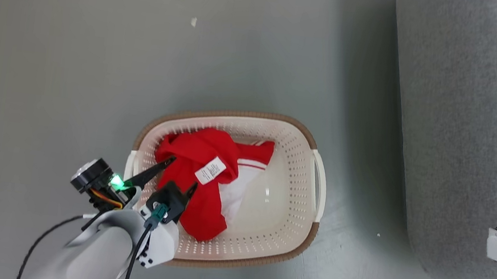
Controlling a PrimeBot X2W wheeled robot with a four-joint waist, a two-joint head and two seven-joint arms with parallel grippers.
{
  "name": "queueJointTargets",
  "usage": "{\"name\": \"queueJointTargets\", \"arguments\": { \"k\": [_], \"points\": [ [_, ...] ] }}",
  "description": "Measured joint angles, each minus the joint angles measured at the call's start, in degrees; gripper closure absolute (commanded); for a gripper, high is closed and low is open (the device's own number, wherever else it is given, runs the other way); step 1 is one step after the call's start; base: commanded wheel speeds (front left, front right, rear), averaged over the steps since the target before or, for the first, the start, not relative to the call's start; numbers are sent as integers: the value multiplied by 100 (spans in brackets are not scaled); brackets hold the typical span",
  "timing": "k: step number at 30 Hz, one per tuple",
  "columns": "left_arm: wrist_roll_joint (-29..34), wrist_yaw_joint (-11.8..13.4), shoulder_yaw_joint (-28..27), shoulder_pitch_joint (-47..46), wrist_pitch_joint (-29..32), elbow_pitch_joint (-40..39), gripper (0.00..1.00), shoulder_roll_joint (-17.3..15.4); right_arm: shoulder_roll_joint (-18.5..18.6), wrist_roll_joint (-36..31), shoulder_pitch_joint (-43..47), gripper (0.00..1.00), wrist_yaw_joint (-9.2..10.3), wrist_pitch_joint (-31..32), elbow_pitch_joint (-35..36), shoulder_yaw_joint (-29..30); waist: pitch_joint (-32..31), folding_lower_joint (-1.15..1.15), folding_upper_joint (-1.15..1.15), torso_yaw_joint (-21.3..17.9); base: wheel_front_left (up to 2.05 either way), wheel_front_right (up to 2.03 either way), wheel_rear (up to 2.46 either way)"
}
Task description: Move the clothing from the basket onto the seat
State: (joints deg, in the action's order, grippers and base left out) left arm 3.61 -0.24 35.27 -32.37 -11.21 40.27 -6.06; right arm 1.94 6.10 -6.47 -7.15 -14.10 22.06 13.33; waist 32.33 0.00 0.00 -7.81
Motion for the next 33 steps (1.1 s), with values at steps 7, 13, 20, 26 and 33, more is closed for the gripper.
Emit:
{"name": "queueJointTargets", "arguments": {
  "k": [7,13,20,26,33],
  "points": [
    [308,1,186,-461,-30,298,0,7,2,130,-299,0,0,-13,-1,30,450,0,0,-131,0,0,0],
    [575,10,357,-786,-55,547,0,16,4,237,-529,0,0,-27,-19,22,799,0,0,-262,0,0,0],
    [893,140,495,-1229,-53,864,0,-49,4,401,-690,0,0,-27,-110,34,1177,0,0,-435,0,0,0],
    [1069,261,587,-1433,-41,1059,0,-59,4,542,-919,0,0,-29,-147,31,1472,0,0,-585,0,0,0],
    [1255,399,672,-1658,5,1302,0,-104,5,720,-1208,0,0,-36,-201,-8,1771,0,0,-757,0,0,0]
  ]
}}
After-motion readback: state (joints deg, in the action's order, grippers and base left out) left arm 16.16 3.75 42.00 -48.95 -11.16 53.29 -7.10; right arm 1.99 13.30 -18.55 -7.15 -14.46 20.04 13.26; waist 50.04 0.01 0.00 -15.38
